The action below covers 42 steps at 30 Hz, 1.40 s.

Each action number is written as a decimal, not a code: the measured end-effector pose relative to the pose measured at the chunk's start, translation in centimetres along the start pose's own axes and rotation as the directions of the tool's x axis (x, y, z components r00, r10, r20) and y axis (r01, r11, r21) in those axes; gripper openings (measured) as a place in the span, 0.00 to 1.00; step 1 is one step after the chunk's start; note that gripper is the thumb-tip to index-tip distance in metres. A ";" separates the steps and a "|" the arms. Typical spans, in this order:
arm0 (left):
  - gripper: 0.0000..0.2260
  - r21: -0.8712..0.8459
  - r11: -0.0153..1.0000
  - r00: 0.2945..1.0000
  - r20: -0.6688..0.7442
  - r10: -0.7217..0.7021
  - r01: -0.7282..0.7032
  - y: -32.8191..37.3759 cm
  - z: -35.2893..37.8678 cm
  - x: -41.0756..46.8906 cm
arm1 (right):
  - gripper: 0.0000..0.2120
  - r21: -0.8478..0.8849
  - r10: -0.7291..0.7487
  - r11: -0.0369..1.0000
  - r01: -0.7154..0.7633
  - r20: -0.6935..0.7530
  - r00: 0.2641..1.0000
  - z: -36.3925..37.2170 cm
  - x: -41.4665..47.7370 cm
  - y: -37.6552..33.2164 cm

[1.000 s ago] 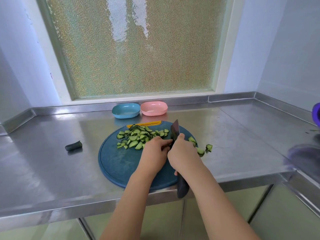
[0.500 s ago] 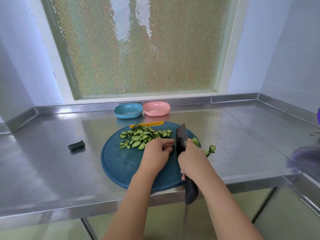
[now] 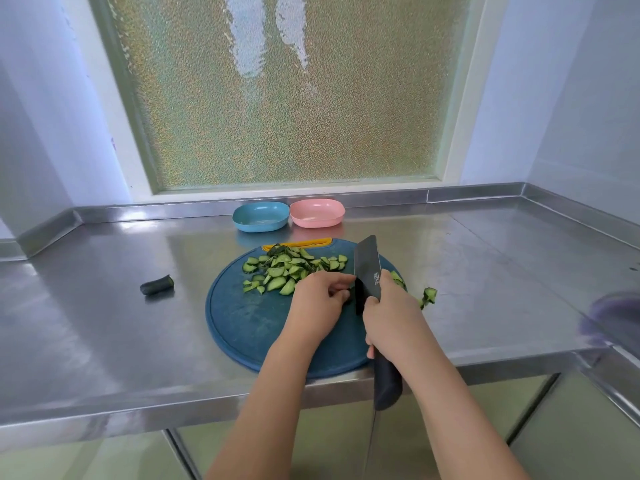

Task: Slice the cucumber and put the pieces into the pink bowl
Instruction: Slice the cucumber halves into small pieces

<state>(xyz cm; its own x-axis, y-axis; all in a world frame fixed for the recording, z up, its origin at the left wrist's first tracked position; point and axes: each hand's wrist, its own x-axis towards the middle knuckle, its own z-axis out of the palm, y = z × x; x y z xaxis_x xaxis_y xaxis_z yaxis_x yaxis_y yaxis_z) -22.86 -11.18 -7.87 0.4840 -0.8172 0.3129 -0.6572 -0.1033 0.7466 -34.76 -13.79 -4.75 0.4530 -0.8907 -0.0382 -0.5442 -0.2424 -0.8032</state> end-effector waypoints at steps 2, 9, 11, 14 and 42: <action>0.15 0.000 1.000 1.000 0.000 -0.006 0.006 0.0 0.0 0.0 | 0.25 0.001 -0.004 1.000 0.004 0.004 1.000 0.0 0.1 0.0; 0.16 0.005 1.000 1.000 0.000 -0.003 0.003 0.0 -0.1 0.0 | 0.28 -0.006 0.022 1.000 -0.022 0.024 0.999 0.4 -0.1 -0.2; 0.15 0.009 1.000 1.000 -0.004 -0.005 0.005 0.0 -0.1 0.0 | 0.31 -0.015 0.039 0.999 -0.039 0.034 0.999 0.5 0.0 -0.3; 0.14 0.013 1.000 1.000 -0.014 -0.007 0.007 0.0 -0.1 -0.1 | 0.32 -0.041 0.073 0.997 -0.071 0.048 0.996 0.6 0.2 -0.7; 0.13 -0.011 1.000 0.998 -0.064 -0.010 0.009 -0.3 0.0 -0.3 | 0.27 -0.142 0.152 0.978 -0.153 -0.022 0.988 3.1 3.2 -1.5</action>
<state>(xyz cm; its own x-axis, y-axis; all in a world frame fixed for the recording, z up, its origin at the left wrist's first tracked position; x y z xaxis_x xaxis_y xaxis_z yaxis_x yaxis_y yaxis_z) -22.80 -10.88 -8.16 0.5266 -0.7781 0.3425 -0.6461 -0.1044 0.7561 -30.29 -15.04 -5.49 0.3493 -0.9255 -0.1463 -0.7018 -0.1549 -0.6953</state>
